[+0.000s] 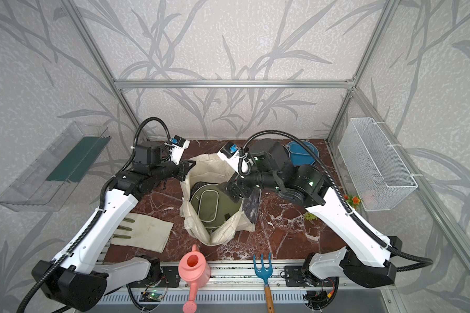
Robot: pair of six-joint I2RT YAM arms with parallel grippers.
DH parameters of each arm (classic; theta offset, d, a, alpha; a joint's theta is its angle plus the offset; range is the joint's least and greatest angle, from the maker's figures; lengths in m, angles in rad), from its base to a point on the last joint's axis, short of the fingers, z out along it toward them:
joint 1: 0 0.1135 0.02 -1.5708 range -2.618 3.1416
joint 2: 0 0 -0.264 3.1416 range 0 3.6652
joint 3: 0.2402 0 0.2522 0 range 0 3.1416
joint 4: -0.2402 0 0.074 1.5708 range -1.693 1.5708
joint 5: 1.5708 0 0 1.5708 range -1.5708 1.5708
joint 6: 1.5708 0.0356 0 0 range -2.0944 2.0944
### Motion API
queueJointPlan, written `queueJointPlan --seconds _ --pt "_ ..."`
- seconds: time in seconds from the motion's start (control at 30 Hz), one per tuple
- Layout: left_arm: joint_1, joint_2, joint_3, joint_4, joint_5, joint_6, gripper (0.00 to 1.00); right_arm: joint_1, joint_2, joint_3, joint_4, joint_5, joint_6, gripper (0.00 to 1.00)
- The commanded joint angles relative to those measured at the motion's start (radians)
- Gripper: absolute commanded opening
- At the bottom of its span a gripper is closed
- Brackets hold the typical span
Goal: Remove the ping pong set from the canvas bag
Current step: Place the canvas bag at the center of the board, then pick up the ping pong set from the canvas bag.
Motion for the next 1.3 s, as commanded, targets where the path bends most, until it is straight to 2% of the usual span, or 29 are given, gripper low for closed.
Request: queueJointPlan --seconds 0.0,0.1,0.3,0.57,0.83,1.07,1.27 --pt "-0.006 -0.069 0.001 0.173 0.042 -0.002 0.00 0.018 0.086 -0.102 0.026 -0.143 -0.084 0.99" --pt "-0.006 -0.081 -0.017 0.168 0.043 -0.010 0.00 0.018 0.133 -0.211 0.127 -0.154 -0.060 0.99" --pt "-0.008 -0.088 -0.052 0.155 0.037 -0.011 0.00 -0.004 0.277 -0.282 0.224 -0.110 -0.032 0.99" --pt "-0.008 -0.076 -0.072 0.125 0.043 0.010 0.00 -0.110 0.405 -0.310 0.283 -0.068 -0.016 0.99" --pt "-0.008 -0.043 -0.081 0.119 0.060 0.025 0.00 -0.160 0.513 -0.280 0.271 0.007 -0.005 0.99" --pt "-0.008 -0.016 -0.087 0.126 0.082 0.045 0.00 -0.195 0.599 -0.242 0.259 -0.024 -0.010 0.99" --pt "-0.008 -0.008 -0.101 0.149 0.101 0.047 0.00 -0.235 0.713 -0.196 0.188 -0.177 -0.011 0.99"
